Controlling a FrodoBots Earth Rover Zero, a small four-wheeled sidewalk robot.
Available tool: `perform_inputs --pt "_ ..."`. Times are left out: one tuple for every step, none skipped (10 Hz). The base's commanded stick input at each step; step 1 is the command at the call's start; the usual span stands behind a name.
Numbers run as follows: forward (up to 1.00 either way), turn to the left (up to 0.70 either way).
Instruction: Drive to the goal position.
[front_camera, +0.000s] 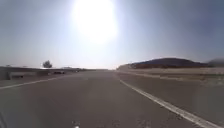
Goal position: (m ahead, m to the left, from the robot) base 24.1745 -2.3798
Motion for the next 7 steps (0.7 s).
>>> perform_inputs --pt "1.0 0.02" --pt "1.0 0.02" --pt "1.0 0.02" --pt "1.0 0.02" --pt "1.0 0.02" --pt "1.0 0.02" --pt "1.0 0.03"
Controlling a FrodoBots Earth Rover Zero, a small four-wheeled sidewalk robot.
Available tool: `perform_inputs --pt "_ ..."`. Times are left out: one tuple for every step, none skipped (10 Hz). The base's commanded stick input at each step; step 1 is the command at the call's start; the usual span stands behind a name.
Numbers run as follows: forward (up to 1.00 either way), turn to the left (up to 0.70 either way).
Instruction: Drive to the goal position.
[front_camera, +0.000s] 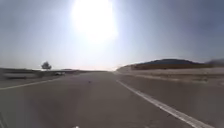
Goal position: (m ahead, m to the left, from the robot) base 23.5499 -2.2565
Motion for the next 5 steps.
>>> perform_inputs --pt "1.0 0.03" --pt "1.0 0.03" --pt "1.0 0.03" --pt "1.0 0.04" --pt "1.0 0.04"
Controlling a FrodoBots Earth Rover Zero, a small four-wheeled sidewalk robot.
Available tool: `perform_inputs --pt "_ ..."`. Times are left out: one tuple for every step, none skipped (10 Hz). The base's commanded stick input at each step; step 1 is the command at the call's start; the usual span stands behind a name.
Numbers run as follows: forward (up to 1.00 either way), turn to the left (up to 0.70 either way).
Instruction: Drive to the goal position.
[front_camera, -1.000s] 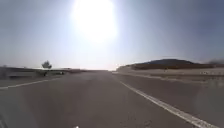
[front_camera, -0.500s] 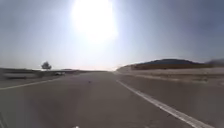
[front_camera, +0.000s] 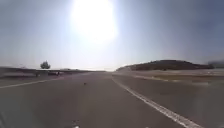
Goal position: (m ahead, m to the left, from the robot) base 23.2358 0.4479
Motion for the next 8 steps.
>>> perform_inputs --pt "1.0 0.06" --pt "1.0 0.21" --pt "1.0 0.28" --pt "1.0 0.0" --pt "1.0 0.0" --pt "1.0 0.0" --pt "1.0 0.0" --pt "1.0 0.0"
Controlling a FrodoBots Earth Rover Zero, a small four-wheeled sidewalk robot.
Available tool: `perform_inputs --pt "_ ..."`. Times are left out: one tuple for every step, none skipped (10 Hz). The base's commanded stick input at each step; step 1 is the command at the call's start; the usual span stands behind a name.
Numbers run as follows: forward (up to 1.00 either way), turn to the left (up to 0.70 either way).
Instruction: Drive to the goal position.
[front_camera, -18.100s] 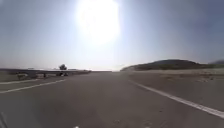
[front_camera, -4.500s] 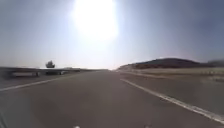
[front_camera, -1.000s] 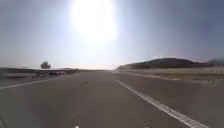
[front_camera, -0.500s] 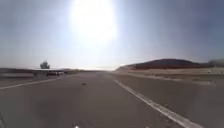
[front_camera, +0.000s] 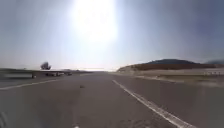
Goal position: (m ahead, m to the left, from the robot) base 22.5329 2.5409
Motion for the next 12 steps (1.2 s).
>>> perform_inputs --pt "1.0 0.0" --pt "1.0 0.0" --pt "1.0 0.0" --pt "1.0 0.0" --pt "1.0 0.0" --pt "1.0 0.0" --pt "1.0 0.0" --pt "1.0 0.02" --pt "1.0 0.1" --pt "1.0 0.33" --pt "1.0 0.32" --pt "1.0 0.05"
